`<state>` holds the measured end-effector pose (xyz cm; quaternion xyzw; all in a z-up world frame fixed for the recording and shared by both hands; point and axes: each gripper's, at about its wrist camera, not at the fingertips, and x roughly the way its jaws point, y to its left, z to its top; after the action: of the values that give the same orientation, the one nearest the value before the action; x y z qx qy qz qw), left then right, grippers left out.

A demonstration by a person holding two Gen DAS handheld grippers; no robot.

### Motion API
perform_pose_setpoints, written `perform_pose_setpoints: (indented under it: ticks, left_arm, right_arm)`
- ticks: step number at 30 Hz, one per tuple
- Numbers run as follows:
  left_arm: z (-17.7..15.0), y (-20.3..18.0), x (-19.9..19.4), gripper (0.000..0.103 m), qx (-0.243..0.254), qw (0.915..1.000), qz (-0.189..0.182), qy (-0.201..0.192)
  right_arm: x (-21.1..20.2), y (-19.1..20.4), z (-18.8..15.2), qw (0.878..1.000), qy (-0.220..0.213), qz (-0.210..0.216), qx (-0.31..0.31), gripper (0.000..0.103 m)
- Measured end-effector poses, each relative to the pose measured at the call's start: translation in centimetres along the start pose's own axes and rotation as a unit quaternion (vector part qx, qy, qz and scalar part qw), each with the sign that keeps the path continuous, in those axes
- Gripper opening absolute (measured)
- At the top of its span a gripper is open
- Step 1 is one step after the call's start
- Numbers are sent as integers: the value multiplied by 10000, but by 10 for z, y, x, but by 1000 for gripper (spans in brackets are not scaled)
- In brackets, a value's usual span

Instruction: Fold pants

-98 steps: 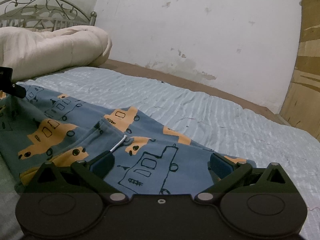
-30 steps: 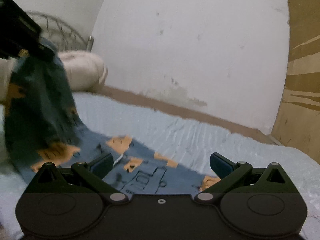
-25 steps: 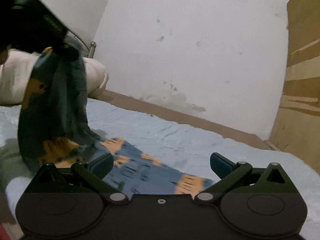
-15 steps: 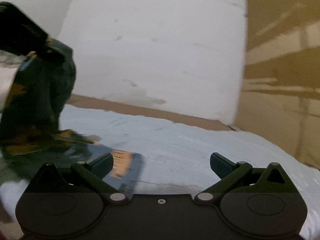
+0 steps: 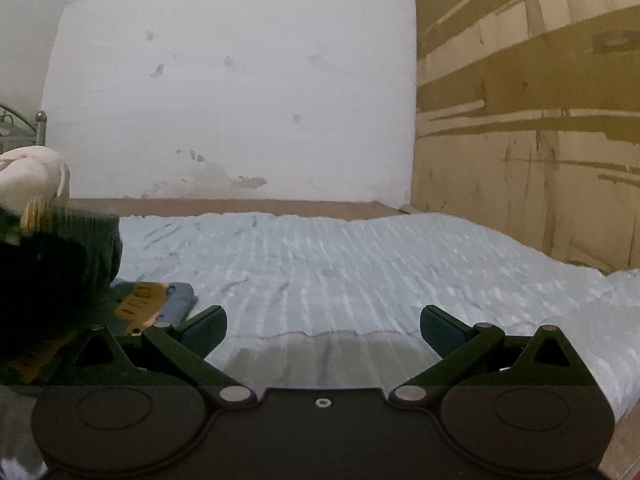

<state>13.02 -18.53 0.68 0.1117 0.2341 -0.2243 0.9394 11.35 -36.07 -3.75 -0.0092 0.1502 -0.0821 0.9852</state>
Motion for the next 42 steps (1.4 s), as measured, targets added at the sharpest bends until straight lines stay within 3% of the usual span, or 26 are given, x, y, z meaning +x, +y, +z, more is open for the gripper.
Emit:
perform_pose_setpoints:
  ticks: [1,3,7,9,13,18,21,25,30,33,38,42]
  left_arm:
    - [1,4,0,40,-105,9999,-135,11]
    - [0,8,-7,58,-202,9996,-188,-50]
    - [0,20,-24,69,-302,9994,-12,-176]
    - [-1,31,-34,84,-521,9982,222,-197]
    - [4,64,-55,90,-1005,9924,665,-234]
    - [10,106,-79,103,-1238,9843,1191,-402]
    - [3,126,-83,102,-1369,9793,1457,-324]
    - [-25,148,-67,102,-1921,9676,1637,23]
    - [-64,172,-51,102,-2904,9496,1168,182]
    - [-78,184,-47,102,-3218,9419,934,252]
    - [-93,184,-40,102,-3152,9437,935,365]
    - [-101,170,-40,102,-2801,9538,1028,340]
  right_arm:
    - [2,-1,0,10000,22,-14,21,102]
    - [2,-2,-2,10000,56,-24,52,102]
    - [5,-1,-6,9999,121,-14,27,102]
    - [6,-1,-7,9999,128,10,12,102]
    - [6,0,-8,9998,85,148,71,102]
    - [-10,-6,-5,9934,-466,834,641,102]
    - [-12,-5,-6,9898,-534,1089,747,102]
    - [-9,1,-10,9851,-392,1489,771,102]
    - [-3,8,-8,9719,-61,2122,1017,102]
    - [4,14,2,9631,217,2408,1182,102]
    - [22,31,24,9532,764,2746,1013,102]
    - [36,44,36,9518,923,2816,789,102]
